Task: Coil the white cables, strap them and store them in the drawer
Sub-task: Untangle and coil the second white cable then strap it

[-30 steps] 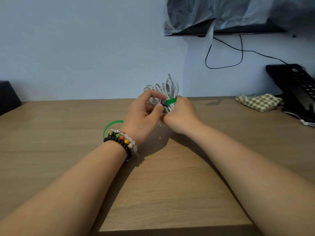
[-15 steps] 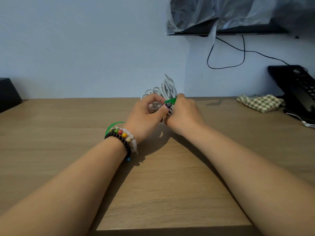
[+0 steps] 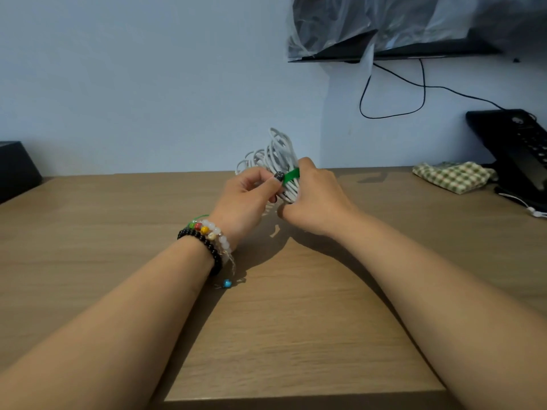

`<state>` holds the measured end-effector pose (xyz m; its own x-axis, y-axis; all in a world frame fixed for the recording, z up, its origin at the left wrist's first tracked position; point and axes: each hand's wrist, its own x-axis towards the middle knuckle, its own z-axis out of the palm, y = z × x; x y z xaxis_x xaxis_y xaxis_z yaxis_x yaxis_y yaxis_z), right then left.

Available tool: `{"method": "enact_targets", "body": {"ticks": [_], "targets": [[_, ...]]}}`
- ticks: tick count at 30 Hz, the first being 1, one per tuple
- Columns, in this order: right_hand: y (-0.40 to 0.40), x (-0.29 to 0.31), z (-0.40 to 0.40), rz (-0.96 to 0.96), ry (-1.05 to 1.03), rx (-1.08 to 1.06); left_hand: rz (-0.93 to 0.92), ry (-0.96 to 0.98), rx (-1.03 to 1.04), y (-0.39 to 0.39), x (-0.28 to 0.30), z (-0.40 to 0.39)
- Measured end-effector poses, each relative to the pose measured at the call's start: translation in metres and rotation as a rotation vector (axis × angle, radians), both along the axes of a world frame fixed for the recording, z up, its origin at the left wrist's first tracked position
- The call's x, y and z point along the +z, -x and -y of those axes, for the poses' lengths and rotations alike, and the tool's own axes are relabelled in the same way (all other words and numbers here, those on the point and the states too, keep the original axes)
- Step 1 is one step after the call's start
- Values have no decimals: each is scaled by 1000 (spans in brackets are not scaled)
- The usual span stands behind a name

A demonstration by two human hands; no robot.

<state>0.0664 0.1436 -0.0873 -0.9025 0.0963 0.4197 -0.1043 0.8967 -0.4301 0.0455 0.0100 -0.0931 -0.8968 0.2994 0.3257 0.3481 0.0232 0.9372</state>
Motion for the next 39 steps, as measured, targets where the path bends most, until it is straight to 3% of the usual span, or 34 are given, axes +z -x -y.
{"method": "enact_targets", "body": {"ticks": [9,11,17,23,30,39], "targets": [[5,-2,-10,234,980,450,-168,109,90,12,-1,8],[5,-1,-11,268,1085,493,-209,122,98,12,0,8],[1,-1,-5,161,1018,479,-353,144,145,10,0,9],[1,0,-5,24,845,362,-385,149,152,10,-2,9],[-1,5,-8,-99,680,326,-179,45,180,7,4,8],[-1,5,-7,-174,617,300,-45,231,335,10,10,12]]}}
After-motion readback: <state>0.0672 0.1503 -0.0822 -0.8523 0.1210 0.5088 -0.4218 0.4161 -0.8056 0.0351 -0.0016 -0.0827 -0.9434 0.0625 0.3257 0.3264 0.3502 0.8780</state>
